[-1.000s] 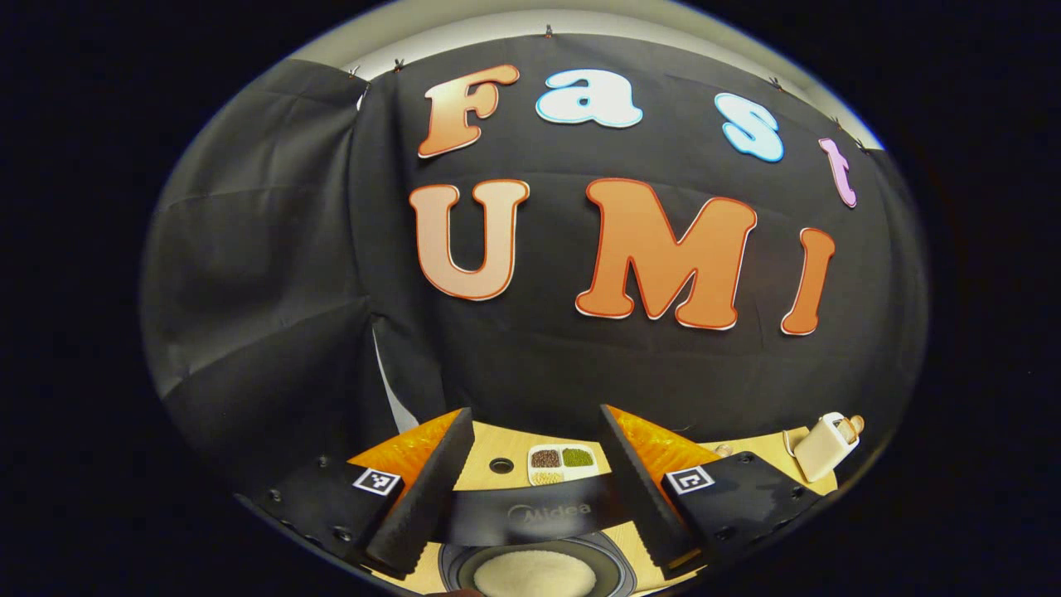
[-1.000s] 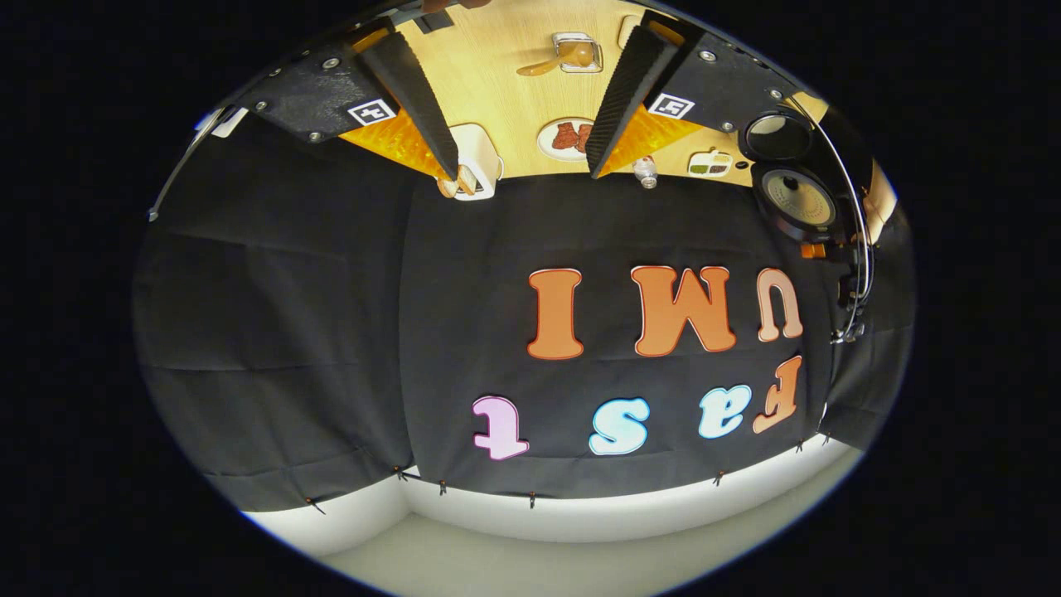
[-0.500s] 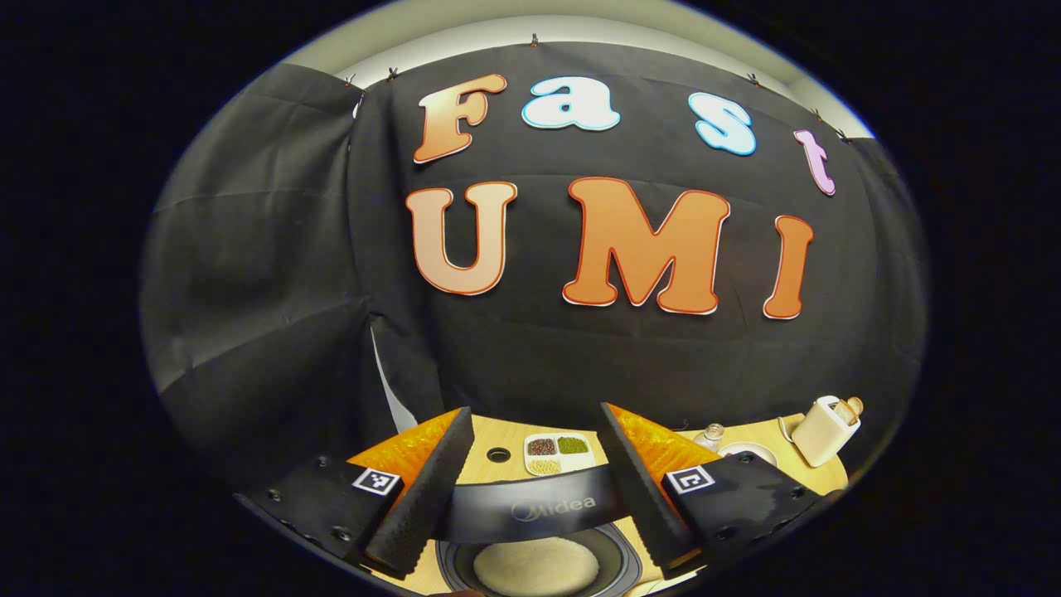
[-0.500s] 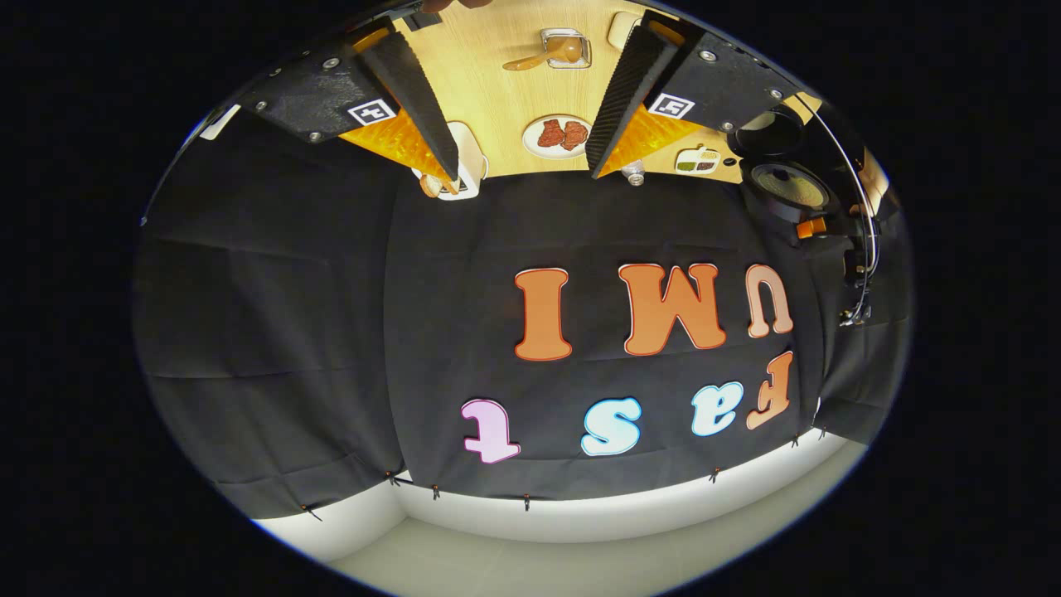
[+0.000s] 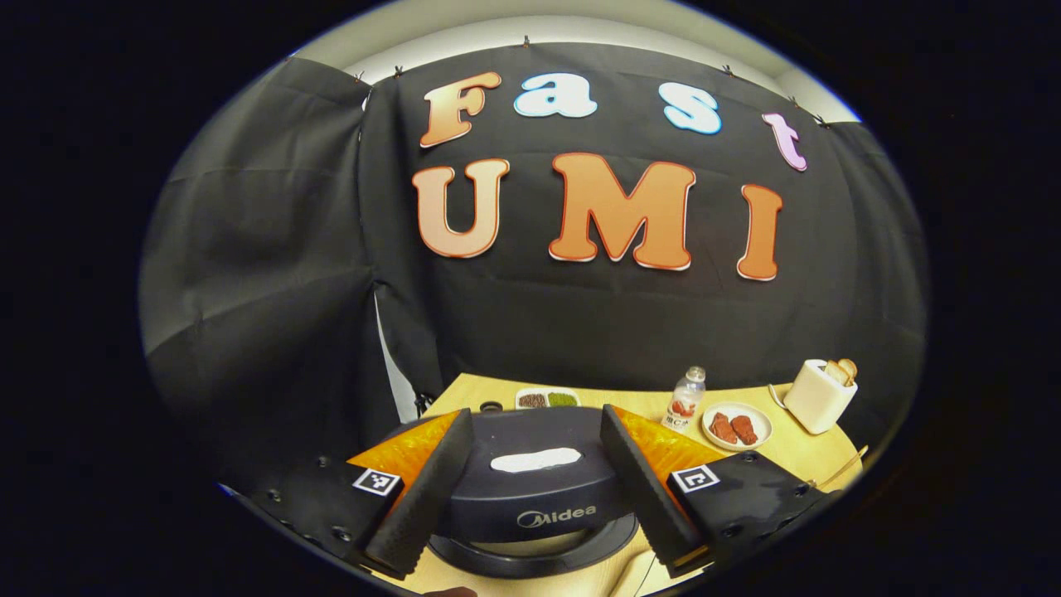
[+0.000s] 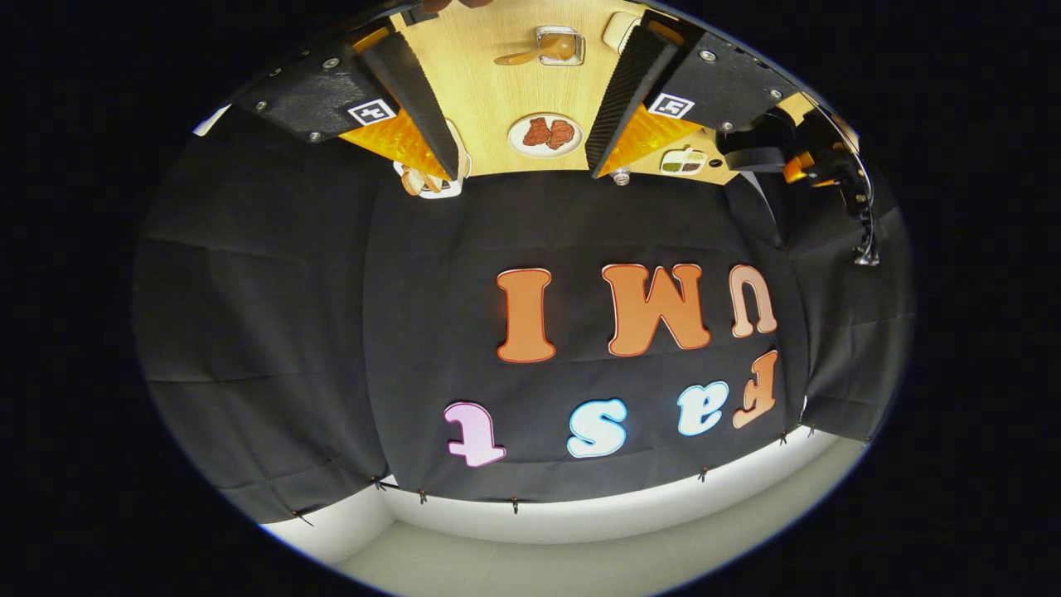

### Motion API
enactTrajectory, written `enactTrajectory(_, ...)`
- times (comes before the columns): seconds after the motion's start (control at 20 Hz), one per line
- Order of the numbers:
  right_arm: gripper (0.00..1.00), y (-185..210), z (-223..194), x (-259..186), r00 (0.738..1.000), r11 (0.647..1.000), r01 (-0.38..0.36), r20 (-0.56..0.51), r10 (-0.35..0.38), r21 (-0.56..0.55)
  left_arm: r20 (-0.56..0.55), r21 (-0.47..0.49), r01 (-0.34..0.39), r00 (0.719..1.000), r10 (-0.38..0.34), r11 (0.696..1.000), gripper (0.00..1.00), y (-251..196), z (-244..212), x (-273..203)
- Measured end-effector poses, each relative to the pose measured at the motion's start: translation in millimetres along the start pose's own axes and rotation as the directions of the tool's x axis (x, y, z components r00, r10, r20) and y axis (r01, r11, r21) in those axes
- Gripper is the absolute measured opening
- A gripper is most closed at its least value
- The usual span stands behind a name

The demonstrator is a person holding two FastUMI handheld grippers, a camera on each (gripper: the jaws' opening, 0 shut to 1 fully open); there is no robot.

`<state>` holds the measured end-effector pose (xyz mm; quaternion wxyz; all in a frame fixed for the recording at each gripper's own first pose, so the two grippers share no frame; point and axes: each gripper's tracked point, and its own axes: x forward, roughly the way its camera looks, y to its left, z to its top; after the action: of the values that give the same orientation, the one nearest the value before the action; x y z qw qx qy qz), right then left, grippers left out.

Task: Close the left gripper, press the button to open the rice cooker; take a wooden spoon from the chopstick holder with the right hand, scoop a spoonful of rice and pour it into the rice cooker, then put the wooden spoon back into the chopstick holder.

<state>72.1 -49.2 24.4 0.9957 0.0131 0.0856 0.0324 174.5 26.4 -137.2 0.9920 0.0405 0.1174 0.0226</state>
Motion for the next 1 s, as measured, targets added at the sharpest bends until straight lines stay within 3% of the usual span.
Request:
enactTrajectory(0.15,0.95,-5,-2,-1,1.000,1.000,-0.003,-0.008,0.003,0.001,-0.039,0.001,-0.030,0.999,0.030,1.000,0.99,4,-44,3)
enactTrajectory(0.2,0.95,-7,-3,-1,1.000,1.000,-0.002,-0.010,0.002,-0.002,-0.026,0.014,-0.036,0.999,0.036,0.999,1.00,4,-51,2)
enactTrajectory(0.25,0.95,-10,-3,-2,1.000,1.000,0.003,-0.011,-0.003,-0.003,0.001,0.031,-0.042,0.999,0.042,0.999,0.95,3,-55,3)
enactTrajectory(0.35,0.95,-15,-3,-3,1.000,1.000,0.007,-0.015,-0.007,0.001,0.029,0.039,-0.058,0.998,0.057,0.998,1.00,5,-63,2)
enactTrajectory(0.5,0.95,-20,-5,-3,1.000,1.000,0.006,-0.023,-0.005,0.019,-0.036,0.039,-0.064,0.997,0.066,0.997,0.96,1,-97,2)
enactTrajectory(0.55,0.95,-20,-6,-3,1.000,1.000,0.005,-0.026,-0.004,0.021,0.015,0.051,-0.059,0.998,0.058,0.997,1.00,1,-89,1)
enactTrajectory(0.9,0.95,-30,-14,-8,0.999,1.000,0.017,-0.039,-0.018,-0.024,0.044,0.064,-0.048,0.998,0.046,0.997,0.97,1,-91,1)
enactTrajectory(1.0,0.95,-33,-17,-5,0.999,0.999,0.029,-0.039,-0.030,-0.029,-0.008,0.073,-0.024,1.000,0.025,0.997,1.00,-1,-92,1)
